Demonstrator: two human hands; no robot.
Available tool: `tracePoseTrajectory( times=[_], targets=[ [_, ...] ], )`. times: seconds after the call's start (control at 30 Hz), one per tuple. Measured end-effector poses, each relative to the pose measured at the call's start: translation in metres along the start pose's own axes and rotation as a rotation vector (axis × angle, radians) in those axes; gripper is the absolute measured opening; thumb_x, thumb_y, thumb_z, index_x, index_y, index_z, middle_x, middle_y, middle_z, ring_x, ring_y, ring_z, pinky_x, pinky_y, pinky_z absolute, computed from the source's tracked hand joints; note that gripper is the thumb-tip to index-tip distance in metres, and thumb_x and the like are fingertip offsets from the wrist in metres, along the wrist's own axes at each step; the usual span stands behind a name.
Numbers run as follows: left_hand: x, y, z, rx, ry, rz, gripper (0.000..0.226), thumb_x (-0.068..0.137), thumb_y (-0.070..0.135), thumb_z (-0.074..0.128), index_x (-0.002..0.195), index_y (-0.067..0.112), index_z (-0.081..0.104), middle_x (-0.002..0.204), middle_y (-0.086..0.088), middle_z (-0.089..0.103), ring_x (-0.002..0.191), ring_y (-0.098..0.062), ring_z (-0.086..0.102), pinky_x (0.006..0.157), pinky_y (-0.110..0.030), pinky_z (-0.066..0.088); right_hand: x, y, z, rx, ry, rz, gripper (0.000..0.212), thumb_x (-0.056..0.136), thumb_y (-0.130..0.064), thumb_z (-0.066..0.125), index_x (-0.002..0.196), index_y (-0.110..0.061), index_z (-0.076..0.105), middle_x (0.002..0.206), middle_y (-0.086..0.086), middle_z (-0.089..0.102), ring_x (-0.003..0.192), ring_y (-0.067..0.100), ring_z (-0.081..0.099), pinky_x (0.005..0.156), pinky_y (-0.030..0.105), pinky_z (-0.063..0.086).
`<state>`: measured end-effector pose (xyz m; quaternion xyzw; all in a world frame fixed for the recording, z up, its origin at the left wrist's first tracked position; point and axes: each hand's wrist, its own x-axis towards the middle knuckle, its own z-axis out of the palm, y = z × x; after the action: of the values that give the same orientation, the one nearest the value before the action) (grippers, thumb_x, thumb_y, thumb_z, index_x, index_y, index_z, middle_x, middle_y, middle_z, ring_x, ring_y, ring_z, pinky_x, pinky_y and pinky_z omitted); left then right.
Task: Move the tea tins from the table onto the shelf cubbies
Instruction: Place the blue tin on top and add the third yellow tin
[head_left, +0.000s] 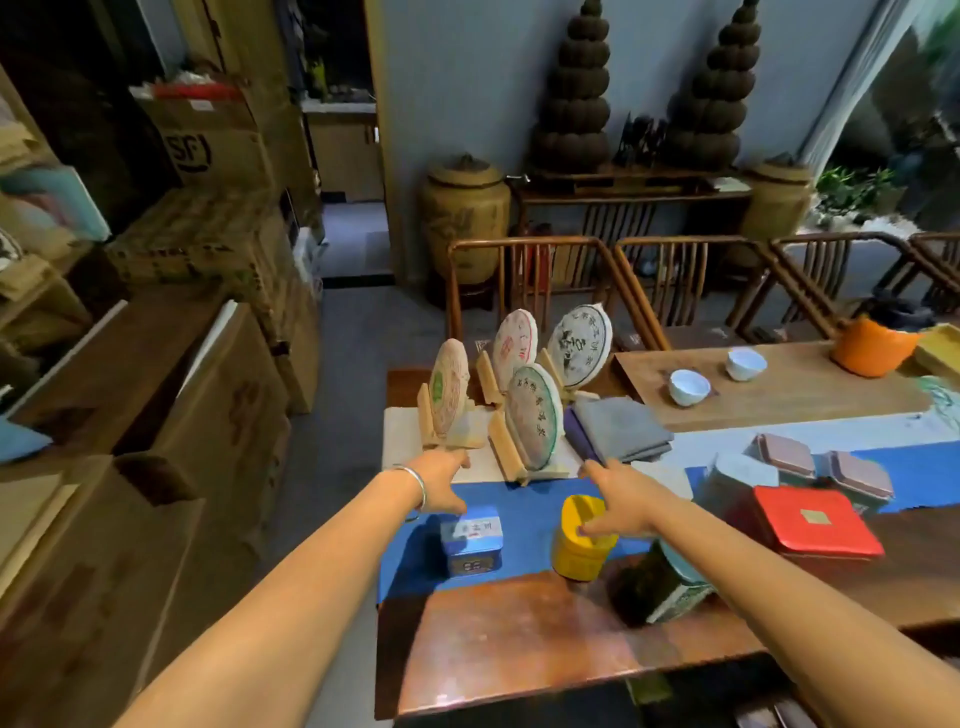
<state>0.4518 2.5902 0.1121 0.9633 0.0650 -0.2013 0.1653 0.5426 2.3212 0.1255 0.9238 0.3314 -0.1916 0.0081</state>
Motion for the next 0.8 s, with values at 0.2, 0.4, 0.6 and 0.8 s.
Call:
tracePoseTrajectory(
  times=[0.2, 0.4, 0.6, 0.8],
  targets=[
    [0.042, -0.016, 0.055, -0.001, -0.124, -0.003, 0.100, 0.066, 0.046, 0.080, 0.145, 0.018, 0.026, 0.137, -0.010, 0.043, 0.125, -0.031, 0.044, 0.100, -0.044, 0.044, 0.042, 0.018, 0.054, -0.126, -0.168, 0.049, 0.104, 0.066, -0.056, 0.072, 0.145, -0.014, 0.020, 0.131, 0.016, 0.039, 0.119, 0.037, 0.045, 0.092, 0.044, 0.047],
    [0.044, -0.019, 0.118, -0.023, -0.100, -0.050, 0.088, 0.063, 0.041, 0.081, 0.133, 0.018, 0.033, 0.121, -0.008, 0.045, 0.111, -0.028, 0.049, 0.086, -0.042, 0.051, 0.058, 0.014, 0.086, -0.062, -0.206, -0.009, 0.104, 0.060, -0.054, 0.075, 0.139, -0.009, 0.023, 0.121, 0.014, 0.042, 0.111, 0.037, 0.046, 0.084, 0.042, 0.047],
    [0.044, -0.024, 0.151, -0.284, 0.203, -0.140, 0.073, 0.063, 0.039, 0.074, 0.127, 0.029, 0.041, 0.113, 0.002, 0.045, 0.103, -0.024, 0.047, 0.080, -0.028, 0.045, 0.071, 0.020, 0.092, -0.029, -0.132, -0.057, 0.100, 0.059, -0.062, 0.069, 0.135, -0.013, 0.026, 0.120, 0.010, 0.041, 0.108, 0.036, 0.043, 0.074, 0.040, 0.044],
    [0.045, -0.021, 0.158, -0.362, 0.219, -0.149, 0.090, 0.065, 0.044, 0.077, 0.143, 0.030, 0.033, 0.123, 0.001, 0.046, 0.112, -0.023, 0.046, 0.094, -0.030, 0.044, 0.072, 0.025, 0.097, 0.004, -0.122, -0.085, 0.099, 0.059, -0.057, 0.072, 0.134, -0.015, 0.023, 0.122, 0.006, 0.040, 0.109, 0.033, 0.043, 0.073, 0.040, 0.044]
  ],
)
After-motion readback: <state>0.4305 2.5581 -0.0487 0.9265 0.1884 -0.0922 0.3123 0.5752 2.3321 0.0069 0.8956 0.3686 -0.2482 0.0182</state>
